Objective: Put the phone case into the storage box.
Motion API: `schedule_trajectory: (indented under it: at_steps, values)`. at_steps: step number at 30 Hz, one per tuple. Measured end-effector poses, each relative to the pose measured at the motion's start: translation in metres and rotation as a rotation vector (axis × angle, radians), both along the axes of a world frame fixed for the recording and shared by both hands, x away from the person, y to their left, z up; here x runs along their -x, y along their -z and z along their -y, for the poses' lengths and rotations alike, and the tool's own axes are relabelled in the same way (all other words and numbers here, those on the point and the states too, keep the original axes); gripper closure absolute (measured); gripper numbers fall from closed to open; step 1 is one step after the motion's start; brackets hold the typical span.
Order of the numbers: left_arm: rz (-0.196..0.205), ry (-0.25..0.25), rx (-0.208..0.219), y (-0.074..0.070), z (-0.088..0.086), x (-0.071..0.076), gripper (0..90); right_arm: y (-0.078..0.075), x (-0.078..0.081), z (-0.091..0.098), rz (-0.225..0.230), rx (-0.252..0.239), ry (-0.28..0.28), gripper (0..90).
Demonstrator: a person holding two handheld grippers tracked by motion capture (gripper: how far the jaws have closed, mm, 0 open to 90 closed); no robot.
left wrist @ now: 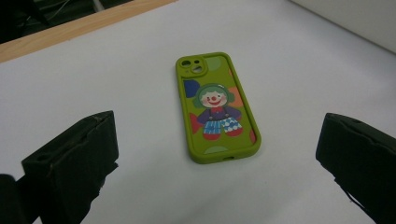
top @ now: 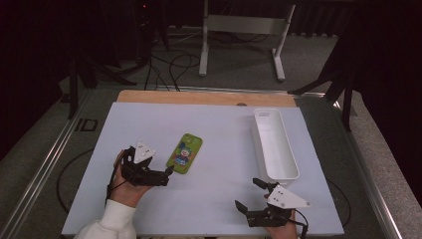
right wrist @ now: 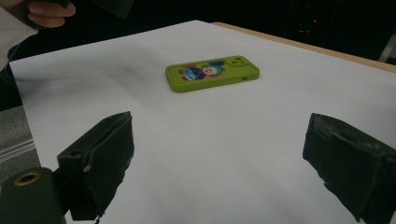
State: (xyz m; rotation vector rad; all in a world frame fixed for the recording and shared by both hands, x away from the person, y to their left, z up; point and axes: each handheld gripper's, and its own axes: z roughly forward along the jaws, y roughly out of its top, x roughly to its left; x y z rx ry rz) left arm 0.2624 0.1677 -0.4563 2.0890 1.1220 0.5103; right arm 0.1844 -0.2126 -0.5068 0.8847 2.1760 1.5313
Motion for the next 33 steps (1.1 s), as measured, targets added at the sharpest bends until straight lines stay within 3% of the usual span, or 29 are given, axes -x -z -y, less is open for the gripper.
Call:
schedule_trajectory:
  at_steps: [17,21,33]
  values:
    - [-0.051,-0.007,-0.044,0.009,0.017,-0.019,0.0,0.0,0.0,0.0,0.001,-0.001,0.004,9.0]
    - [-0.085,-0.007,-0.07,0.014,0.024,-0.029,0.0,0.0,0.0,0.0,0.002,-0.002,0.004,9.0]
    - [-0.126,-0.006,-0.103,0.017,0.032,-0.039,0.0,0.0,0.0,0.001,-0.001,-0.001,0.007,9.0]
